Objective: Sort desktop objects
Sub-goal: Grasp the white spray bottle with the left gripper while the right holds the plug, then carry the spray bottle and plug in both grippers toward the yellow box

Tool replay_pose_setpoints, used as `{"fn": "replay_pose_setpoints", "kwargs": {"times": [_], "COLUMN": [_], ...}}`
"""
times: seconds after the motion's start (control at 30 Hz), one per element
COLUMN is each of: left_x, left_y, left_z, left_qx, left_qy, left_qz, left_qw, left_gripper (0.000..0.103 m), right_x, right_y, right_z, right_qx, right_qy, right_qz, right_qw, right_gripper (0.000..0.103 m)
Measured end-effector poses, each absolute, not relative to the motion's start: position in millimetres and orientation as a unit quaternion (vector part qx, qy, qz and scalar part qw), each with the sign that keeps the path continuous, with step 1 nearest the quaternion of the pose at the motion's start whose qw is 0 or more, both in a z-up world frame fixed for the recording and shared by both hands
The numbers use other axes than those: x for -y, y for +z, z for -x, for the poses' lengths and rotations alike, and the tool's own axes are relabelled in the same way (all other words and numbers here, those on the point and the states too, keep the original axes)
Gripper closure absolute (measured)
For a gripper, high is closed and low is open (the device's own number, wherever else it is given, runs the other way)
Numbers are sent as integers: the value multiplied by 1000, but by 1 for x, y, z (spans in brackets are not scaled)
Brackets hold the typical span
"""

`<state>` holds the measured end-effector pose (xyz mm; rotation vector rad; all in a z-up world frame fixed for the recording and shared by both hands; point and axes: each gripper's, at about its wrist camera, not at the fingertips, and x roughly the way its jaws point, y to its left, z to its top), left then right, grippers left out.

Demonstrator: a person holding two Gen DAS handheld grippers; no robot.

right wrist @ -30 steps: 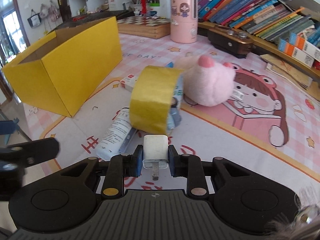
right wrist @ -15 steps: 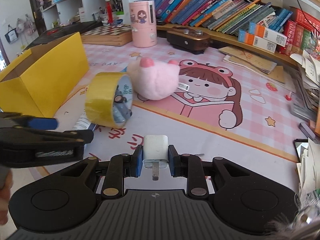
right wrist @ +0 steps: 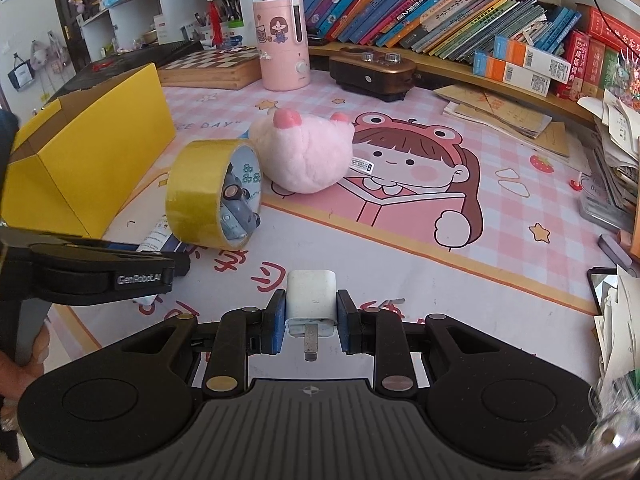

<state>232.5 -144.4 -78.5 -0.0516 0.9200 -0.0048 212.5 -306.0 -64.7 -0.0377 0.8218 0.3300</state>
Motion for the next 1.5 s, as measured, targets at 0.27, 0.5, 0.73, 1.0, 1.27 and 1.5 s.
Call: {"fn": "replay_pose_setpoints", "kwargs": {"times": [0.27, 0.5, 0.73, 1.0, 1.27, 1.5], "left_x": [134, 121, 102, 64, 24, -8], "left_y": [-50, -30, -18, -14, -14, -12], "left_z": [-210, -183, -155, -123, -93, -70], "left_qx": [-414, -397, -380, -373, -369, -368], "left_qy": [-18, -40, -56, -58, -64, -73], "left_qz": [61, 87, 93, 114, 125, 129], "left_qw": [908, 913, 919, 919, 919, 918], "left_gripper": [72, 72, 72, 72, 72, 72], "right_x": [298, 289, 270, 235, 194, 162], "right_y": [-56, -41, -29, -22, -21, -20], "right_z": [-207, -189, -166, -136, -102, -74], "right_qx": [-396, -383, -378, -374, -378, -380], "right_qy": [163, 160, 164, 169, 170, 164], "right_qz": [10, 6, -1, 11, 20, 17], "right_qw": [904, 910, 911, 912, 910, 910], "right_gripper": [80, 80, 79, 80, 80, 80]}}
